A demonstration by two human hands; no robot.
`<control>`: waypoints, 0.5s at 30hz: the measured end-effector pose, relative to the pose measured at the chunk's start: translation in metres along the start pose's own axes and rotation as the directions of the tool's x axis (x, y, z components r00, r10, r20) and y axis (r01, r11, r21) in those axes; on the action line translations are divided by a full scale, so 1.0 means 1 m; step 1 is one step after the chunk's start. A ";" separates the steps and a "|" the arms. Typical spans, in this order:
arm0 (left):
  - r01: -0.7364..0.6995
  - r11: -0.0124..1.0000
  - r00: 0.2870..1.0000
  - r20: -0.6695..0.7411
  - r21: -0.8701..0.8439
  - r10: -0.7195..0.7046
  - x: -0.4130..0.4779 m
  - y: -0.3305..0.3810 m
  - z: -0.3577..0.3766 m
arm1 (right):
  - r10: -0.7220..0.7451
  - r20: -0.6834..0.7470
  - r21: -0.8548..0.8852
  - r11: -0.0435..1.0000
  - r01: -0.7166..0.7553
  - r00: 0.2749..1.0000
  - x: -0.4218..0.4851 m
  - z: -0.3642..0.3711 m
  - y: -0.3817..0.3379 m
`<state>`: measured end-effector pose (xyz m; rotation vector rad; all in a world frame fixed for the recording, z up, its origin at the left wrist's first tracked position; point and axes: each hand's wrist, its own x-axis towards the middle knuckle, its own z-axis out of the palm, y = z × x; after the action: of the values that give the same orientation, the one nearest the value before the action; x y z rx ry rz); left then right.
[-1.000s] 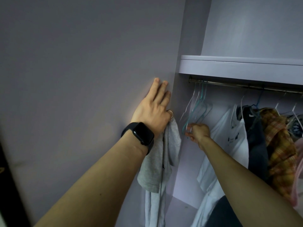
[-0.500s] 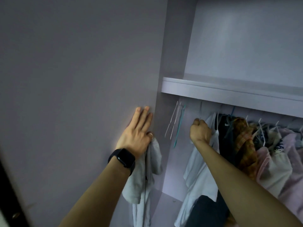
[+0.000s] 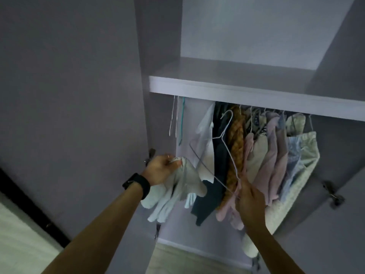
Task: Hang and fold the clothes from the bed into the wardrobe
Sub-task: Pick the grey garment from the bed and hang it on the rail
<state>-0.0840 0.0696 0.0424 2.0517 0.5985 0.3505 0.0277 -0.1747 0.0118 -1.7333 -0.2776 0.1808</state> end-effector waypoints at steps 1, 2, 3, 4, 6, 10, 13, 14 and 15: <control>0.045 0.996 0.997 0.063 -0.071 -0.041 -0.003 0.001 0.017 | 0.052 -0.011 0.057 0.997 -0.052 0.999 -0.012 -0.019 0.007; 0.087 0.988 0.991 0.114 -0.127 -0.072 -0.006 0.000 0.030 | 0.088 -0.011 0.107 0.990 -0.087 0.996 -0.020 -0.034 0.016; 0.118 0.978 0.983 0.162 -0.174 -0.090 -0.007 0.002 0.043 | 0.118 -0.008 0.157 0.981 -0.116 0.993 -0.026 -0.048 0.025; 0.164 0.960 0.971 0.210 -0.229 -0.116 -0.011 0.002 0.060 | 0.161 -0.001 0.212 0.964 -0.157 0.987 -0.034 -0.063 0.035; 0.260 0.904 0.946 0.276 -0.340 -0.169 -0.014 0.005 0.078 | 0.217 0.054 0.293 0.930 -0.223 0.975 -0.042 -0.077 0.044; 0.381 0.836 0.911 0.315 -0.395 -0.267 -0.024 0.004 0.128 | 0.310 0.114 0.191 0.926 -0.327 0.944 -0.060 -0.119 0.084; 0.342 0.917 0.923 0.255 -0.204 -0.287 -0.024 0.007 0.152 | 0.240 0.250 -0.159 0.966 -0.205 0.938 -0.063 -0.146 0.096; 0.299 0.948 0.925 0.278 -0.108 -0.260 -0.026 0.011 0.159 | 0.239 0.328 -0.214 0.961 -0.175 0.914 -0.062 -0.151 0.094; 0.243 0.970 0.922 0.316 -0.021 -0.224 -0.028 0.015 0.166 | 0.242 0.389 -0.214 0.962 -0.168 0.889 -0.058 -0.153 0.092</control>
<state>-0.0263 -0.0707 -0.0313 1.9004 0.6197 -0.0962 0.0220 -0.3505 -0.0528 -1.8888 -0.4280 0.7038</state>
